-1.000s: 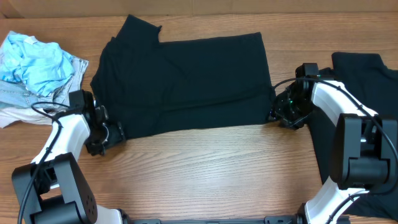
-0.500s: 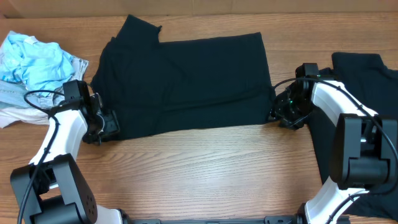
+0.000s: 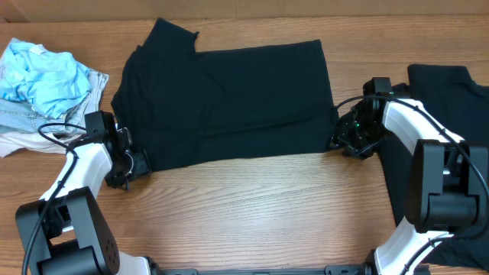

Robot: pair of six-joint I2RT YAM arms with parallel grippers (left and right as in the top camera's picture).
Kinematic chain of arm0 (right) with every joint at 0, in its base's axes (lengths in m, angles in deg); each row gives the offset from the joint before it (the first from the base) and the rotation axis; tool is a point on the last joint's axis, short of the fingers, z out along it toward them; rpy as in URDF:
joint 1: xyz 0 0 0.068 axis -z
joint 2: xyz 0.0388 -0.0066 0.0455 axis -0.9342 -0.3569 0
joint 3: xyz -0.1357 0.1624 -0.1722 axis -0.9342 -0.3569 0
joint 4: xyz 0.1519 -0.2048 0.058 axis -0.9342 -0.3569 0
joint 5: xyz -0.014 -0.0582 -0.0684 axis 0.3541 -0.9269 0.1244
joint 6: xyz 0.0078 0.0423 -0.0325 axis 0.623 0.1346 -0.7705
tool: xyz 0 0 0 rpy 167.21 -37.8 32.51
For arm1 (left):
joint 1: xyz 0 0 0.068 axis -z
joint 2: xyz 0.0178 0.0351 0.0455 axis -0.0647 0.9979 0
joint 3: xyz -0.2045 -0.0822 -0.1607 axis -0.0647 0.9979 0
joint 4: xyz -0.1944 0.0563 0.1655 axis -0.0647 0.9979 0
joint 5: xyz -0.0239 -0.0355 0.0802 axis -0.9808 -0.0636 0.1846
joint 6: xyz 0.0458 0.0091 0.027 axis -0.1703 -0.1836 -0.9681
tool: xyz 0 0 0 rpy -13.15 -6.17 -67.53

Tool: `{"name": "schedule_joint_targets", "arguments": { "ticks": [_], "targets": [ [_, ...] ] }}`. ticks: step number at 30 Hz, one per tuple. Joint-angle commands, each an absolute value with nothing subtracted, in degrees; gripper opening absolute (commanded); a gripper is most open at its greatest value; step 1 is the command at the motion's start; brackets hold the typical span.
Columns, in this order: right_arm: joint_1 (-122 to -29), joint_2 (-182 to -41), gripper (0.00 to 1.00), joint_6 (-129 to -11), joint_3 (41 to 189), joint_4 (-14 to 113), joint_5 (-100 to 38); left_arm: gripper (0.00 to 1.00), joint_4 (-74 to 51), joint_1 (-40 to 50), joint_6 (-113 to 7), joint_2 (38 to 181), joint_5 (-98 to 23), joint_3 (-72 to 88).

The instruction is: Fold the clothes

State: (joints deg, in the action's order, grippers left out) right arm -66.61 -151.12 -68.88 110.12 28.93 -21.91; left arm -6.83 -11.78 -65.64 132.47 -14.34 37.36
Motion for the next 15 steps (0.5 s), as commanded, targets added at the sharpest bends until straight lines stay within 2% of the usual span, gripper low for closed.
{"name": "schedule_joint_targets", "arguments": {
  "ticks": [1,12,13,15],
  "targets": [
    [-66.8,-150.1,0.55,-69.3,109.8,29.4,-22.5,0.59,-6.2,-12.0,-66.7,132.9,-14.4,33.1],
    [-66.8,-150.1,0.55,-69.2,109.8,29.4,-22.5,0.27,-6.3,-12.0,-66.9,132.9,-15.4,32.4],
    [-66.8,-150.1,0.55,-69.2,109.8,29.4,-22.5,0.27,-6.0,-12.0,-66.9,132.9,-15.5,32.4],
    [-66.8,-150.1,0.55,-69.2,109.8,29.4,-22.5,0.39,-5.3,-12.0,-67.2,132.9,-14.8,32.4]
  ]
}}
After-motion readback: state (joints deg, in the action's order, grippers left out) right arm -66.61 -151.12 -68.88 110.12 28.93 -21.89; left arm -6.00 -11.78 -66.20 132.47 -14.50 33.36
